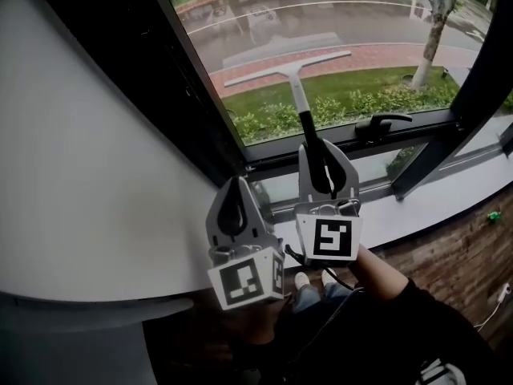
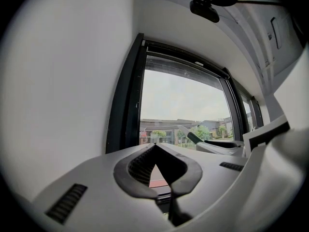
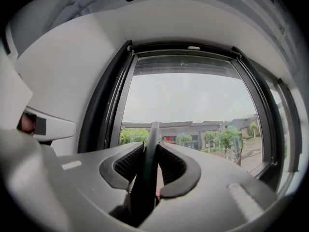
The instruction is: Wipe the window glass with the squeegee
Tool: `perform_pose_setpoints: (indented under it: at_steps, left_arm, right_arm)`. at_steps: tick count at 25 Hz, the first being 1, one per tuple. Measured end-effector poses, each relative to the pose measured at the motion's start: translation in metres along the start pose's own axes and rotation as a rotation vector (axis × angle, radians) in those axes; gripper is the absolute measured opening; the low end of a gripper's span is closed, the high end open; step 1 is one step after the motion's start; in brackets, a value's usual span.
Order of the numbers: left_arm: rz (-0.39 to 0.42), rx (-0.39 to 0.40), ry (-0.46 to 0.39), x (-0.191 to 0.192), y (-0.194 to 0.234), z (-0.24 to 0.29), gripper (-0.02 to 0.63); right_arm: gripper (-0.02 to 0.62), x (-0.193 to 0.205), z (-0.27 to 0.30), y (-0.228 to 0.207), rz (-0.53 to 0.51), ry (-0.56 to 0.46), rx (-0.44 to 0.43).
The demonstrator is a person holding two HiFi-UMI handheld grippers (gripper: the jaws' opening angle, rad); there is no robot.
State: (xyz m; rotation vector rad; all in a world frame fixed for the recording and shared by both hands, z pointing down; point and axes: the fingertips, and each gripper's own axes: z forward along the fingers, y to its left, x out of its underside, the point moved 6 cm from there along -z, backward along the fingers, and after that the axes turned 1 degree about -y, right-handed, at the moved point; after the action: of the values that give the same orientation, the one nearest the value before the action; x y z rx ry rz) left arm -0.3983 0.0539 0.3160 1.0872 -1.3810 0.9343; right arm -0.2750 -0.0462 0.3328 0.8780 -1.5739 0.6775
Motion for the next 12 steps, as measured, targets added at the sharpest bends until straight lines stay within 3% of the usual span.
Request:
perform_pose_setpoints:
  at_steps: [6, 12]
  left_arm:
    - [0.010, 0.000, -0.016, -0.001, -0.005, 0.001, 0.000]
    - [0.000, 0.003, 0.026, 0.013, -0.003, 0.001, 0.000]
  right_arm:
    - [0.095, 0.026, -0.007, -0.001, 0.036, 0.071, 0.000]
    - [0.095, 0.047, -0.013, 0.000, 0.027, 0.128, -0.005]
